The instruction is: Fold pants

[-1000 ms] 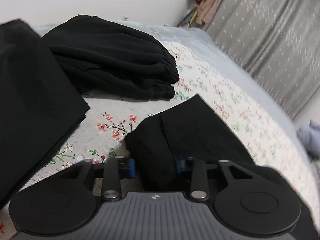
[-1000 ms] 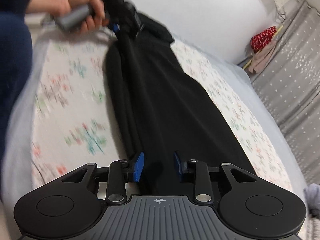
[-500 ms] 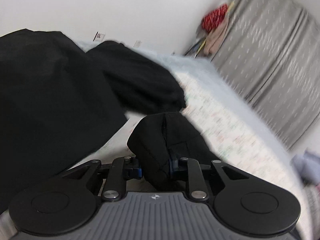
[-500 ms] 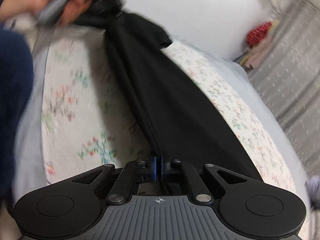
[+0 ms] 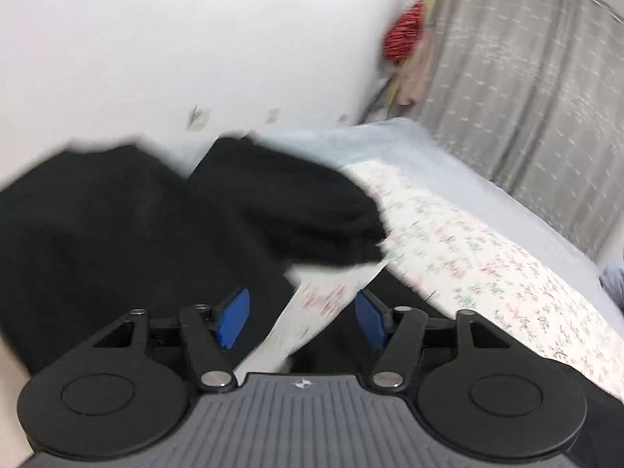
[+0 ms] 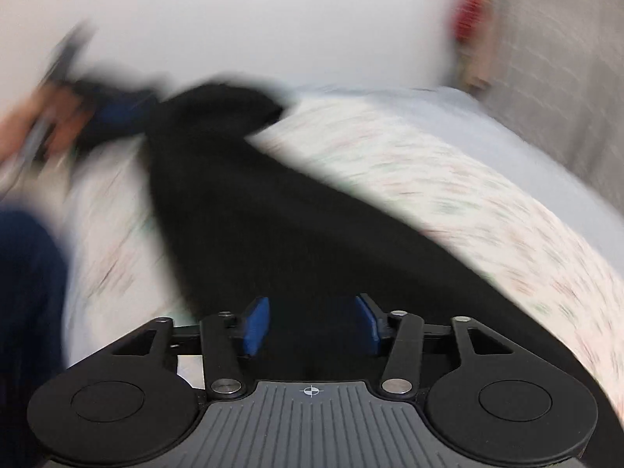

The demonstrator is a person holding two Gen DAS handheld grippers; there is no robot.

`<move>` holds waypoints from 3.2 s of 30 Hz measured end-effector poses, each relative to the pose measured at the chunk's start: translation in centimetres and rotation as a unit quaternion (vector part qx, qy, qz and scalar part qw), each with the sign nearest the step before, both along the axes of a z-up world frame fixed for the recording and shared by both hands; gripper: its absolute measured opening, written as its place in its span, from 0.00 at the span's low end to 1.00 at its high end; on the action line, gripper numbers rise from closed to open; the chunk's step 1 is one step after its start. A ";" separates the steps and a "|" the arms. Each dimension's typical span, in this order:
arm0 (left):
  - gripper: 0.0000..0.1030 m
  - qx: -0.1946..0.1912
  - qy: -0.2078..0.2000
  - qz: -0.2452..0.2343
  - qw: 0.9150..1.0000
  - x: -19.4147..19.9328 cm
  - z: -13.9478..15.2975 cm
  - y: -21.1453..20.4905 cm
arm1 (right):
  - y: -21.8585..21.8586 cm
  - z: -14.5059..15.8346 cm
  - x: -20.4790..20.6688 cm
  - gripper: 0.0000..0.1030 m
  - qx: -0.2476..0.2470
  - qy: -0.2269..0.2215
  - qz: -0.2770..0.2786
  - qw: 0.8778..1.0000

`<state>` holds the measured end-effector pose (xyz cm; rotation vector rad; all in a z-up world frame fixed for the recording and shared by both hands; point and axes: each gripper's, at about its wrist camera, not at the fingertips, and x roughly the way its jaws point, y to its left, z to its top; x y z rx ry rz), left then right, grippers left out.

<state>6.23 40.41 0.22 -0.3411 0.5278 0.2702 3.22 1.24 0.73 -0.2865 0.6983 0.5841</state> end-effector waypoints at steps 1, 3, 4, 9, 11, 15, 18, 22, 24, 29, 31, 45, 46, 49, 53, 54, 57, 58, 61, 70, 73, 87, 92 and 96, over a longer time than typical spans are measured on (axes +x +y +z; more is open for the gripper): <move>0.77 0.008 0.004 -0.022 1.000 1.4 0.3 -0.6 | -2.2 0.6 2.1 0.48 0.014 0.007 -0.028 0.999; 0.81 0.023 0.034 -0.061 0.997 5.3 0.2 -1.9 | -6.5 0.6 7.2 0.48 0.037 0.036 -0.085 0.995; 0.81 0.036 0.054 -0.074 0.995 7.2 -0.2 -2.7 | -8.2 0.2 9.4 0.48 0.046 0.055 -0.114 0.991; 0.84 0.094 0.158 -0.147 0.972 16.3 -2.2 -5.8 | -11.3 -3.8 16.9 0.48 0.009 0.116 -0.114 0.987; 0.84 0.104 0.201 -0.164 0.960 19.3 -3.4 -6.4 | -11.1 -5.4 18.4 0.52 -0.009 0.141 -0.074 0.987; 0.48 0.104 0.224 -0.179 0.952 21.1 -5.9 -6.8 | -11.4 -7.3 18.4 0.52 0.000 0.149 -0.029 0.988; 0.26 0.138 0.198 -0.179 0.954 19.2 -6.5 -8.4 | -11.1 -7.2 18.1 0.00 0.004 0.144 -0.013 0.990; 0.23 0.117 0.113 -0.122 0.979 17.0 -4.3 -7.5 | -9.9 -4.6 15.0 0.00 -0.043 0.046 -0.012 0.998; 0.24 0.092 0.065 -0.081 0.990 15.5 -3.5 -6.3 | -8.9 -2.7 12.4 0.00 -0.077 -0.031 -0.019 0.996; 0.25 0.081 0.074 -0.050 0.993 15.4 -5.7 -5.7 | -6.1 -4.3 6.6 0.00 -0.136 -0.061 0.038 0.988; 0.28 0.117 0.082 -0.062 0.988 15.5 -6.2 -6.5 | -5.1 -6.6 5.3 0.00 -0.177 -0.037 0.071 0.981; 0.35 0.124 0.083 -0.055 0.987 15.8 -7.2 -6.9 | -8.0 -3.2 21.3 0.32 0.112 0.136 -0.039 0.984; 0.35 0.123 0.082 -0.055 0.988 15.8 -7.2 -6.9 | -7.2 -3.8 22.7 0.32 0.127 0.162 -0.036 0.978; 0.35 0.116 0.079 -0.054 0.989 15.6 -7.2 -6.7 | -4.5 -6.4 26.7 0.32 0.185 0.238 -0.041 0.953; 0.35 0.119 0.077 -0.059 0.988 15.5 -7.2 -6.7 | -1.2 -9.0 28.7 0.34 0.207 0.280 -0.043 0.937; 0.35 0.119 0.076 -0.060 0.988 15.5 -7.2 -6.7 | -0.4 -9.2 28.8 0.32 0.207 0.279 -0.037 0.937; 0.35 0.110 0.072 -0.060 0.990 15.4 -7.3 -6.5 | 1.2 -9.2 29.1 0.32 0.210 0.277 -0.021 0.937; 0.35 0.107 0.070 -0.060 0.990 15.3 -7.3 -6.4 | 1.4 -9.2 29.6 0.32 0.211 0.280 -0.023 0.936; 0.35 0.100 0.063 -0.062 0.991 14.9 -7.3 -6.1 | 1.0 -9.3 31.2 0.33 0.223 0.273 -0.053 0.934; 0.35 0.082 0.055 -0.064 0.993 14.9 -7.9 -5.5 | 1.9 -9.3 30.1 0.03 0.166 0.227 -0.018 0.959; 0.32 0.089 0.047 -0.061 0.993 14.7 -7.3 -5.7 | 3.3 -7.7 29.1 0.01 0.112 0.152 -0.011 0.982; 0.54 0.187 0.057 -0.073 0.978 13.3 -6.3 -7.0 | 6.4 -8.6 29.6 0.14 -0.038 0.013 -0.052 0.998; 0.58 0.160 0.047 -0.046 0.985 10.4 -3.6 -5.4 | -1.0 -4.7 25.6 0.17 -0.009 -0.008 -0.123 0.992; 0.59 0.139 0.053 -0.053 0.987 7.5 -2.5 -5.5 | -7.3 -3.0 19.0 0.21 0.004 0.028 -0.155 0.987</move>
